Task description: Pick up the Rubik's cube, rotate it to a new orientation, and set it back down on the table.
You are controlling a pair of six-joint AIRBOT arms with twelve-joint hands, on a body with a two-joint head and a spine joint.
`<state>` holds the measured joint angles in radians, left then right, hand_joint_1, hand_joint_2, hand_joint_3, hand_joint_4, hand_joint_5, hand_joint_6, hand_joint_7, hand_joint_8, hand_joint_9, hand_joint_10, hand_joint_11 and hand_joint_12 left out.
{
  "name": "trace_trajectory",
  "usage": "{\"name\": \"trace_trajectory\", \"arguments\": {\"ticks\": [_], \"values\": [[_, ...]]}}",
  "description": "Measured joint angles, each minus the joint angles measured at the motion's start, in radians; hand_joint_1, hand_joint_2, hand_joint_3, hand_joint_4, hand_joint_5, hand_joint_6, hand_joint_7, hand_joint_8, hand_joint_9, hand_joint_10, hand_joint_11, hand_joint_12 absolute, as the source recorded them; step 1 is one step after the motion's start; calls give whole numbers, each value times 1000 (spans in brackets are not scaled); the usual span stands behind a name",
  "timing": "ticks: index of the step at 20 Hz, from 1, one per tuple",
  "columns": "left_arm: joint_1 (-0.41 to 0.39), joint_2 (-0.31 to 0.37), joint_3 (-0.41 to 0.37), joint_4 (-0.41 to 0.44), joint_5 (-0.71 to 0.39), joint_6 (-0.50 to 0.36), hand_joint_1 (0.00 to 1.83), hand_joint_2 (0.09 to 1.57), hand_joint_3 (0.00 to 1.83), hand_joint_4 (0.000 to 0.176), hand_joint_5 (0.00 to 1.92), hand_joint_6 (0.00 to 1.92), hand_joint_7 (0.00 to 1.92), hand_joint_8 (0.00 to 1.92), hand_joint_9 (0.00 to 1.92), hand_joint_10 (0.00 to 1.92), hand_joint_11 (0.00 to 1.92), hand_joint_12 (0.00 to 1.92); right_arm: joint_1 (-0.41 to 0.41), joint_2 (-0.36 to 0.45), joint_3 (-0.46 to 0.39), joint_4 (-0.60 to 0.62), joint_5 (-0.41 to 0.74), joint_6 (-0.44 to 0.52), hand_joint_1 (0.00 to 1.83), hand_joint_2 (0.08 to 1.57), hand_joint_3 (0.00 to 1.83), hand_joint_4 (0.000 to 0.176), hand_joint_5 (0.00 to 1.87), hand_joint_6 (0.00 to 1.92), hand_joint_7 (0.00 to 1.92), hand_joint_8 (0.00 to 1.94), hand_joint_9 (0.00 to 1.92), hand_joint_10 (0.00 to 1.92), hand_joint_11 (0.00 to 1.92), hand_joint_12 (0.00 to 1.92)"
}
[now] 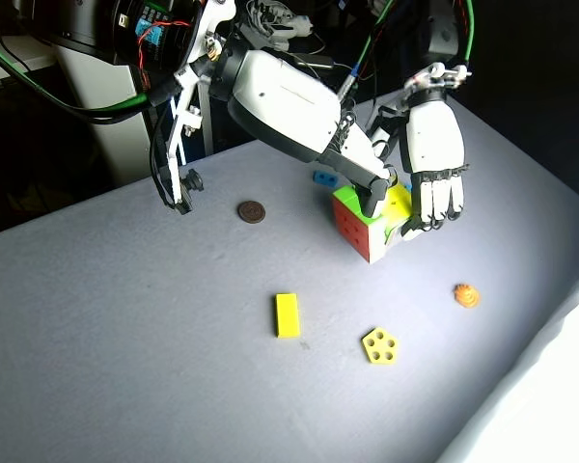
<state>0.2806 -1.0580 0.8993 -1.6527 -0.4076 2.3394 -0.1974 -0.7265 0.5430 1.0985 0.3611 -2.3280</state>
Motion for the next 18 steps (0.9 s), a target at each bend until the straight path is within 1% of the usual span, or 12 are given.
{"name": "trace_trajectory", "arguments": {"ticks": [1,3,4,5,6,7,9,12,14,15,16,18], "values": [[9,0,0,0,2,0,1241,1065,11,0,274,1137,173,1542,203,1501,0,1586,0,0,0,0,-2,0,313,1162,0,0,278,1,476,0,290,527,0,1103],[24,-1,1,9,7,-7,1233,1070,10,0,248,1159,135,1586,179,1520,0,1527,0,0,2,0,-2,0,308,1161,0,0,276,0,473,1,295,523,0,1128],[26,-5,5,11,9,-8,1217,1073,8,0,225,1171,127,1568,163,1517,0,1564,0,0,4,0,-2,0,311,1163,0,0,269,0,472,1,296,520,0,1120],[35,-6,11,22,12,-12,1204,1079,9,0,223,1166,160,1544,190,1495,0,1581,0,0,4,0,-2,0,314,1161,0,0,269,1,474,2,296,516,0,1107],[39,-8,14,18,14,-14,1186,1081,8,0,234,1126,172,1516,205,1470,0,1581,0,0,4,0,-2,0,329,1153,0,0,281,5,488,6,309,511,0,1147],[42,-13,22,18,11,-15,1216,1063,0,0,264,1113,201,1499,230,1462,0,1608,0,0,6,0,-2,0,335,1153,0,0,274,1,488,5,309,508,0,1154],[48,-19,25,25,14,-15,1216,1064,0,0,277,1093,230,1460,245,1430,16,1606,0,0,7,0,-2,0,338,1156,0,0,275,2,488,4,308,508,0,1141],[53,-30,30,23,24,-14,1210,1064,0,0,268,1095,221,1431,254,1373,10,1552,0,0,7,0,-2,0,326,1159,0,0,278,2,484,0,305,508,0,1147],[53,-32,37,26,27,-14,1229,1063,0,0,273,1089,228,1421,245,1389,0,1528,0,0,7,0,-2,0,326,1158,0,0,290,7,485,1,306,509,0,1150],[53,-32,38,25,27,-14,1232,1066,1,0,273,1079,218,1434,233,1399,0,1515,0,0,7,0,-2,0,345,1152,0,0,307,12,491,3,303,511,0,1185],[53,-33,38,26,27,-14,1244,1058,0,0,292,1062,246,1412,261,1390,7,1541,0,0,7,0,-2,0,329,1158,1,0,301,8,489,2,297,511,0,1197],[53,-33,38,30,27,-14,1222,1073,5,0,286,1064,227,1441,252,1410,14,1537,0,0,7,0,-2,1,305,1157,0,0,286,1,490,2,299,514,0,1201]]}}
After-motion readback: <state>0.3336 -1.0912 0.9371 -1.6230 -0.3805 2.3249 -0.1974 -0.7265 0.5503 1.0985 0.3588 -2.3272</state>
